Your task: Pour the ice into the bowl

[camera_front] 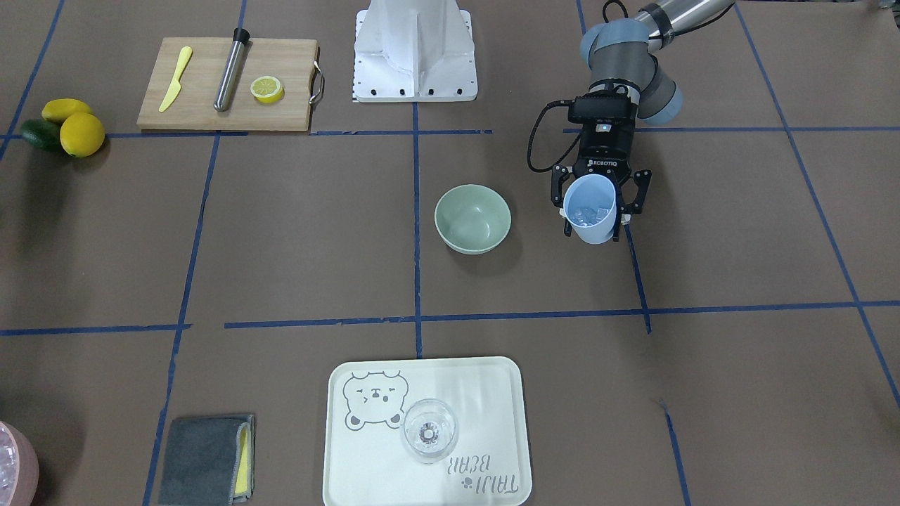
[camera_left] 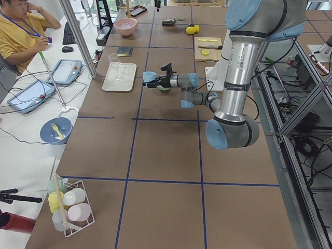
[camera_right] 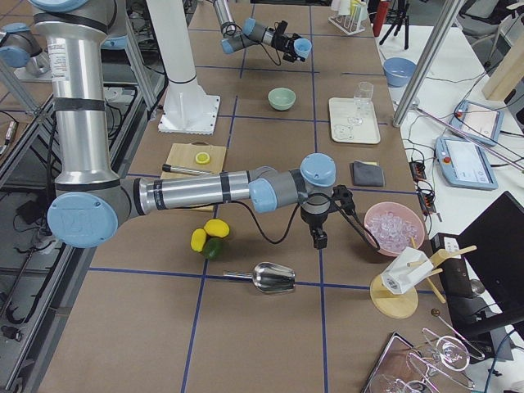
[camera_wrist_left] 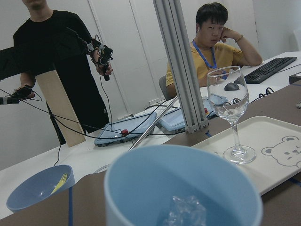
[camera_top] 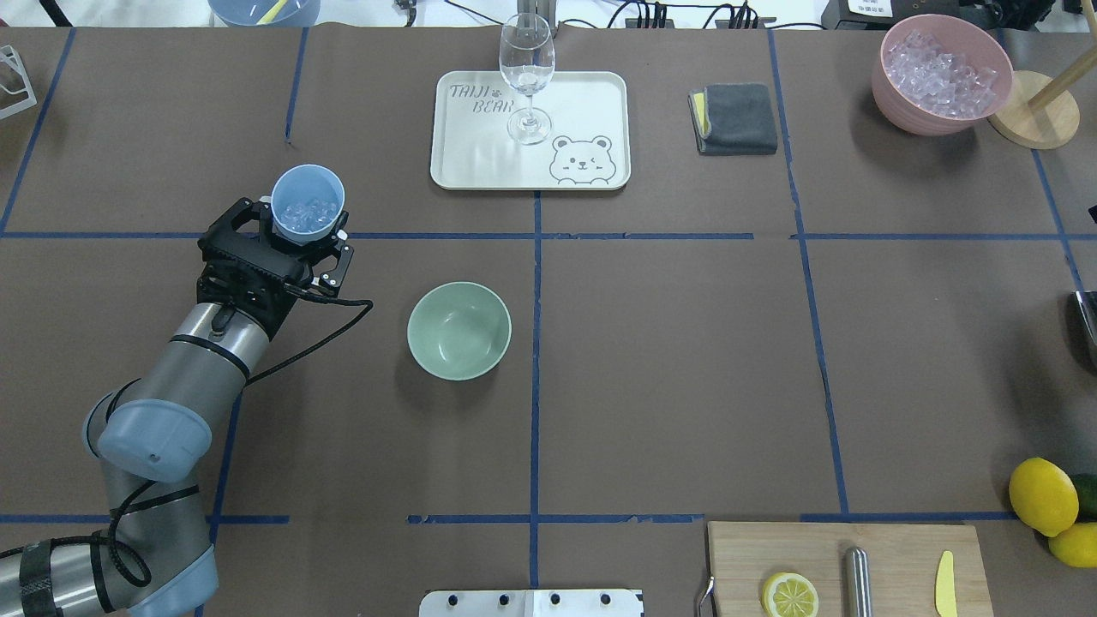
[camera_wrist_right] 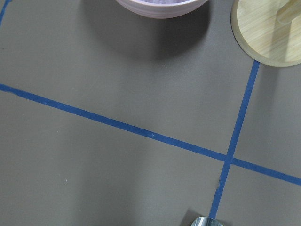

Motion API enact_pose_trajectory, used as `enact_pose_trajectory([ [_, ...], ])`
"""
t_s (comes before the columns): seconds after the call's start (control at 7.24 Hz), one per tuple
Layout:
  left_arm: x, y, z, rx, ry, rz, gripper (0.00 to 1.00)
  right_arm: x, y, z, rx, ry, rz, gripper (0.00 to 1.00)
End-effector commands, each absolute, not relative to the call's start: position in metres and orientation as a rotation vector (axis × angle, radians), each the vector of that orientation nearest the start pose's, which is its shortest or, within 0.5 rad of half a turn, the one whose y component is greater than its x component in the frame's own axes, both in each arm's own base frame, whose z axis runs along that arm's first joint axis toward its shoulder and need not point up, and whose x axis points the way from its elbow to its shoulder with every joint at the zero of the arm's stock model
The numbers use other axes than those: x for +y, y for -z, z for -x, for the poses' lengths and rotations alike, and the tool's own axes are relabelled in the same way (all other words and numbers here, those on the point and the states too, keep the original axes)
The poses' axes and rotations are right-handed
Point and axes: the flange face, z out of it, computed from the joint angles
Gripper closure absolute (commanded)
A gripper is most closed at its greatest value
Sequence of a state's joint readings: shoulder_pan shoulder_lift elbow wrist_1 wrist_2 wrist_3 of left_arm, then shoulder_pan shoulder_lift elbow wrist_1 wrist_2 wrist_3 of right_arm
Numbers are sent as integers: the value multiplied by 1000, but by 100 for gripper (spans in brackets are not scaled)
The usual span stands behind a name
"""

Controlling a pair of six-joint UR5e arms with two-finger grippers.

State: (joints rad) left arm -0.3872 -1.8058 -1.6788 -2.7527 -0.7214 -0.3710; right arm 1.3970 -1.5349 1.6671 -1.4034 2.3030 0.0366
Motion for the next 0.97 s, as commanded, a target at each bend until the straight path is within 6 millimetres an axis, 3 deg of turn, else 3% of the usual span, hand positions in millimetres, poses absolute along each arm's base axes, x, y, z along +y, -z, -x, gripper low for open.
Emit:
enact_pose_trajectory([
  [0.0, -398, -340, -418, 304, -100, -1517, 100, -525, -578, 24, -754, 235, -206, 0],
  [0.41, -383, -332, -428, 149, -195, -1553, 100, -523, -581, 24, -754, 230, -199, 0],
  [0.83, -347, -316, -460, 31, -299, -1579, 100, -519, -585, 23, -753, 229, -192, 0],
])
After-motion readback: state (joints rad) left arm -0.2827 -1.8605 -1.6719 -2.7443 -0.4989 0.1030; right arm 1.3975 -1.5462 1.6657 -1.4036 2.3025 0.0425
